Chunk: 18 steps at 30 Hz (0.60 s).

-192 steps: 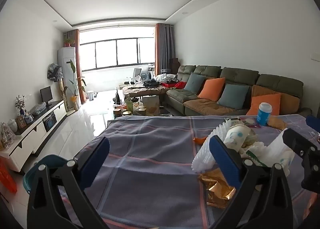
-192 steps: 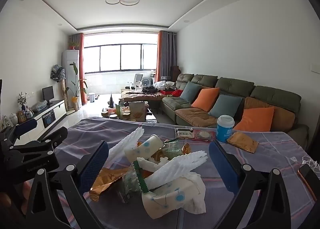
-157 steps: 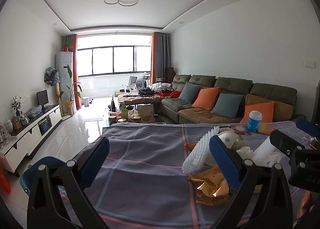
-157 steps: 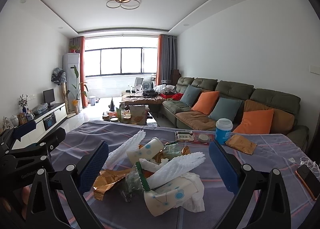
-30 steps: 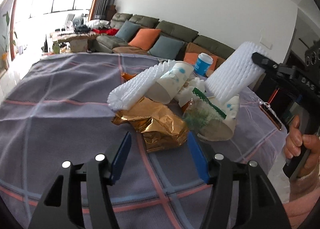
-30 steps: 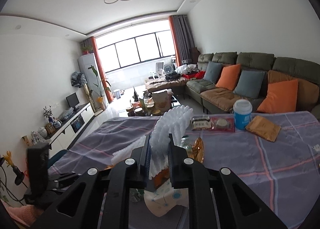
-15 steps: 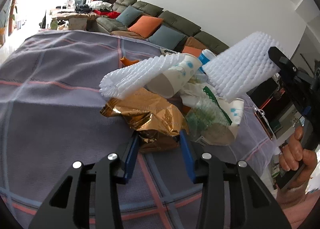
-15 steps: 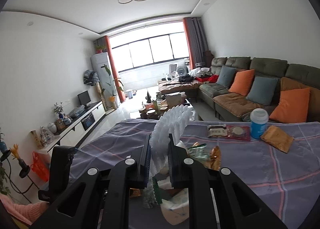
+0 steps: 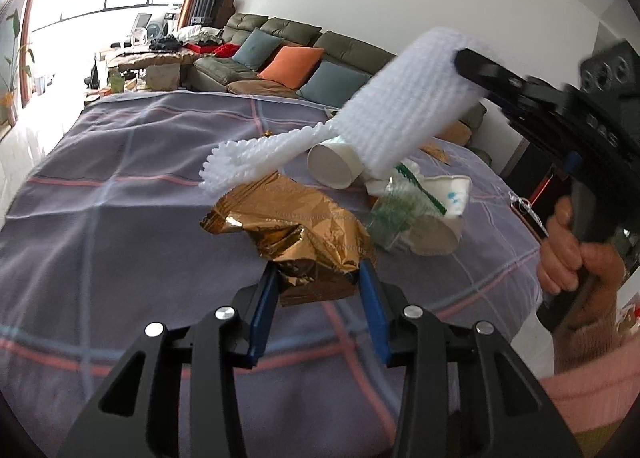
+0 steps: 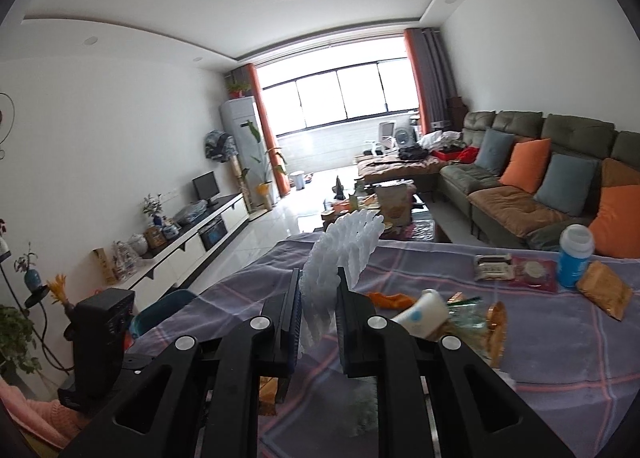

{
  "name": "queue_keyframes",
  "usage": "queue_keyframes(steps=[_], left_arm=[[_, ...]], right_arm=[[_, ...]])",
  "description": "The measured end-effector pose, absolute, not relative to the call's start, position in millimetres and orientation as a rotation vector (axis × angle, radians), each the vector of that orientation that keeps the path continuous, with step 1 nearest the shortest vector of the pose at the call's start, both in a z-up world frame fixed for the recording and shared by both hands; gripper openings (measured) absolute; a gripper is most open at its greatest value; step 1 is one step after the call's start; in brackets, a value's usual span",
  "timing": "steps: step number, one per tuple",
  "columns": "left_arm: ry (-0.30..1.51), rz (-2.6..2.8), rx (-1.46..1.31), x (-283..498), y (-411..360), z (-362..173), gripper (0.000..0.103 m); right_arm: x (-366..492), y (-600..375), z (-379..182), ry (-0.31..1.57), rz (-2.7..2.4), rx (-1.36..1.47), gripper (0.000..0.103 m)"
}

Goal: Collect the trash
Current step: 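Lift the gold foil wrapper with the left tool while the right tool grasps a white foam net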

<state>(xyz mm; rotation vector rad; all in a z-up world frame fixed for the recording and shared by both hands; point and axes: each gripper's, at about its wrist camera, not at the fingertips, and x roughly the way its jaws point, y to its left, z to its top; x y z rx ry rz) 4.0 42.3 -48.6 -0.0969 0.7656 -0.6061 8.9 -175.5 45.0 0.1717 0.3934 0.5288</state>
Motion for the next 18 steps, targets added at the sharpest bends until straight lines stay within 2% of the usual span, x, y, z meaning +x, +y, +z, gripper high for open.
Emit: queue_keyframes(steps=[18], left_arm=[[0.668,-0.726,-0.124,-42,82,-26,0.041]], right_arm=[[25,-147,38,0.442,0.548,0.141,0.015]])
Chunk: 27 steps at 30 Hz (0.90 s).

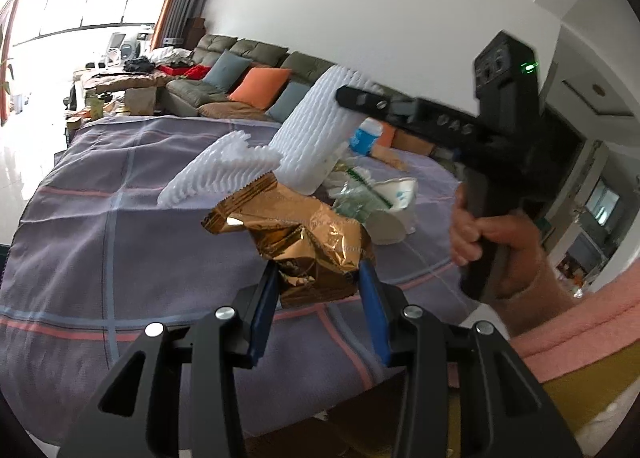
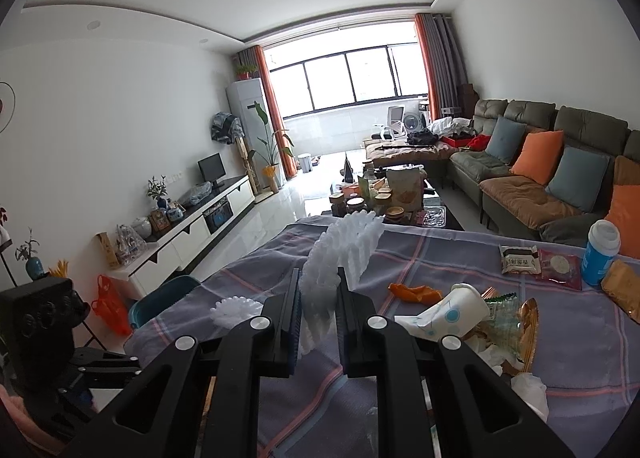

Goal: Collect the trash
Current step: 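Lift the gold foil wrapper with the left tool while the right tool grasps a white foam net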

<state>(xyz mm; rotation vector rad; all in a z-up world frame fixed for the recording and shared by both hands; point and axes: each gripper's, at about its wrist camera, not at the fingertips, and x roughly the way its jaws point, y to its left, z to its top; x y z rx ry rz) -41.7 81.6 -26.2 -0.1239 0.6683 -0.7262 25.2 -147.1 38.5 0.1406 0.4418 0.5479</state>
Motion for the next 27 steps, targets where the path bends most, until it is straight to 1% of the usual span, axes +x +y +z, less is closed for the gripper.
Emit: queue_keyframes(steps=[8,16,27], left_arm=[[0.603,-0.696,-0.126,-45,93,-8,0.041],[0.615,-0.586,-0.149,-34,113,-10,0.041],[0.632,-0.378,-0.144,-22,155,-15,0.041]], right_arm=[[29,-152,40,0.432,0.499,0.14,0.015],[22,-162,52,0.399,0.49,0.159,0.015],[35,-109,53,0.424,0.687,0.171,0.015]])
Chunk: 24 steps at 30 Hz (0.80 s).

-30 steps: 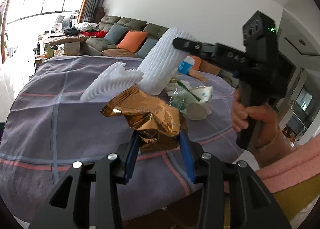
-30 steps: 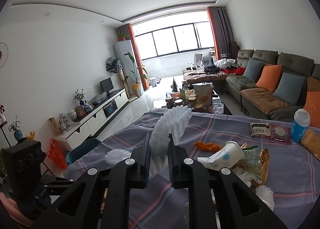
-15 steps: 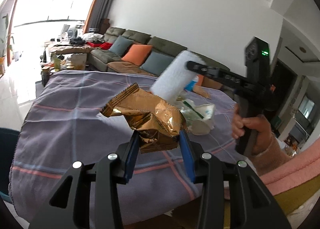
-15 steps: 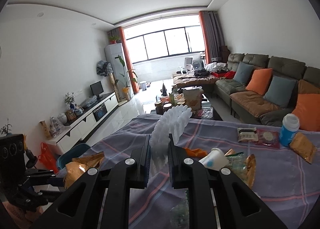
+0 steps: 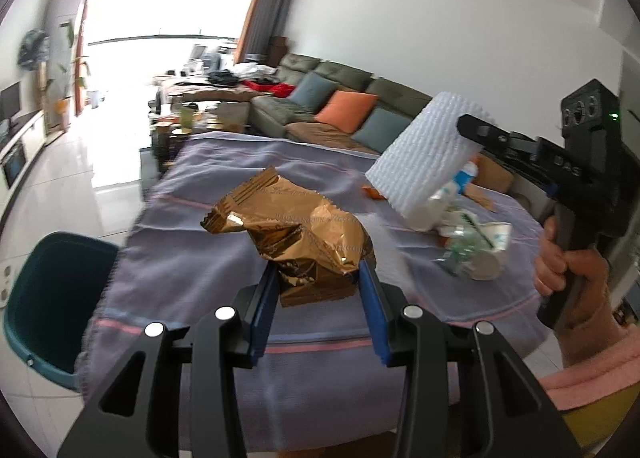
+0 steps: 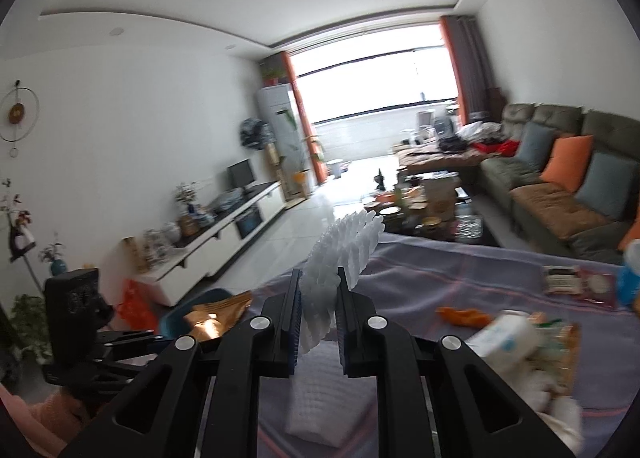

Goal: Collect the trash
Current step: 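Lift the gold foil wrapper with the left tool while the right tool grasps a white foam net, then carry both items over the teal bin and open both tools to drop them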

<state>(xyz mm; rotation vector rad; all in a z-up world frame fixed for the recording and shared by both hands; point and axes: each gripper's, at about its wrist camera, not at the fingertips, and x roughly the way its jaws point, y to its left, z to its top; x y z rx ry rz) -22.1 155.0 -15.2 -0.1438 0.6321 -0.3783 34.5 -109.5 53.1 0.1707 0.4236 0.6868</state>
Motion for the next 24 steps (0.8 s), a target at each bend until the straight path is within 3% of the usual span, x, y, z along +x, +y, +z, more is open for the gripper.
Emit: queue_keyframes(steps=[24], left_arm=[[0.687,0.053,-0.151,-15,294,-36,0.041]], right_arm=[[80,50,36,0.53,0.982,0.143,0.017]])
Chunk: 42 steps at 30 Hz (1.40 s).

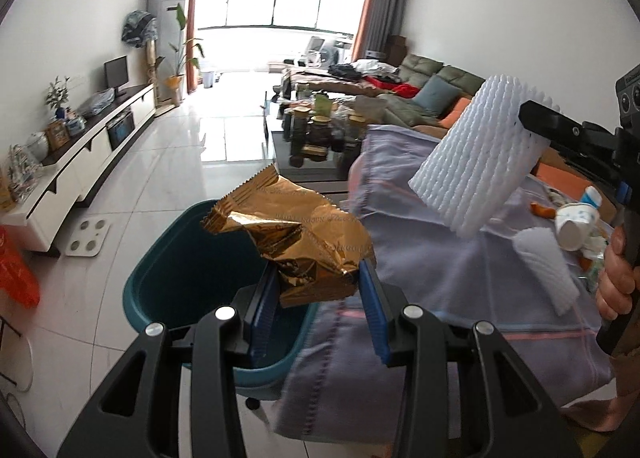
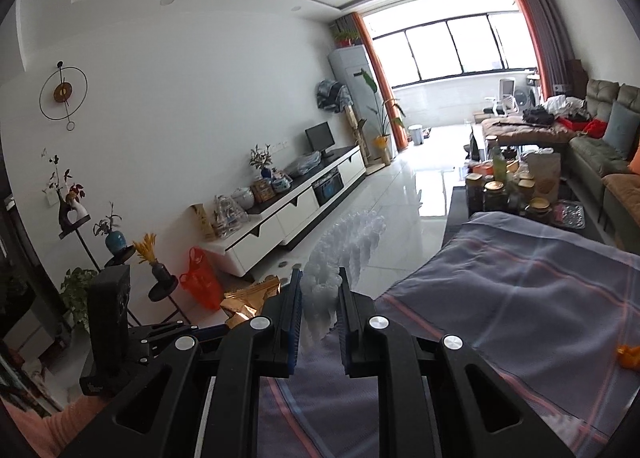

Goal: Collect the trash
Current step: 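Carry both items over the teal bin and open both tools to drop them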

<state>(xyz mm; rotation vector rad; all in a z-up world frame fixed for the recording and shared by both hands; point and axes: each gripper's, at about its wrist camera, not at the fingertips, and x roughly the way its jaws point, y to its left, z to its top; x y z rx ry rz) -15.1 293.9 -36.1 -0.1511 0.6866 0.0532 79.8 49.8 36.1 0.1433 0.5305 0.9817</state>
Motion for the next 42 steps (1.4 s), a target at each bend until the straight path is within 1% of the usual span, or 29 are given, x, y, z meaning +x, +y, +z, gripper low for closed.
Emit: queue_keyframes(steps=[17,22,28,31,33,35,37,39,41,42], left_arm=[[0.764,0.142,-0.187,0,336,-69,0.041],[0.794,0.168,-0.211,5,347,-81,0.042],[0.835,0.184,-0.247,13,360,-95,0.043],[0.849,0.189,-0.277,14,366,-101,0.043],[0.851,0.191,-0.304,13,370,-104,0.043],[0.846,0.197,-0.321,10,372,-104,0.044],[0.836,0.2,-0.327,7,371,-102,0.045],[0.817,0.202,-0.328,4,369,-97,0.049],[0.79,0.204,-0.333,-2,367,-90,0.052],[0.781,0.205,-0.335,-3,367,-88,0.052]], right_arm=[[91,147,4,0.652,1.013,0.029,0.017],[100,167,-11,0.721,1.0,0.004,0.019],[113,185,-34,0.834,0.978,-0.025,0.019],[117,190,-42,0.879,0.979,-0.021,0.023],[120,192,-44,0.898,0.981,-0.016,0.033],[121,192,-46,0.912,0.982,-0.014,0.036],[121,191,-47,0.918,0.986,-0.01,0.041],[120,189,-47,0.918,0.99,-0.008,0.044],[121,189,-46,0.922,0.992,-0.005,0.049],[120,188,-45,0.923,0.994,-0.004,0.049]])
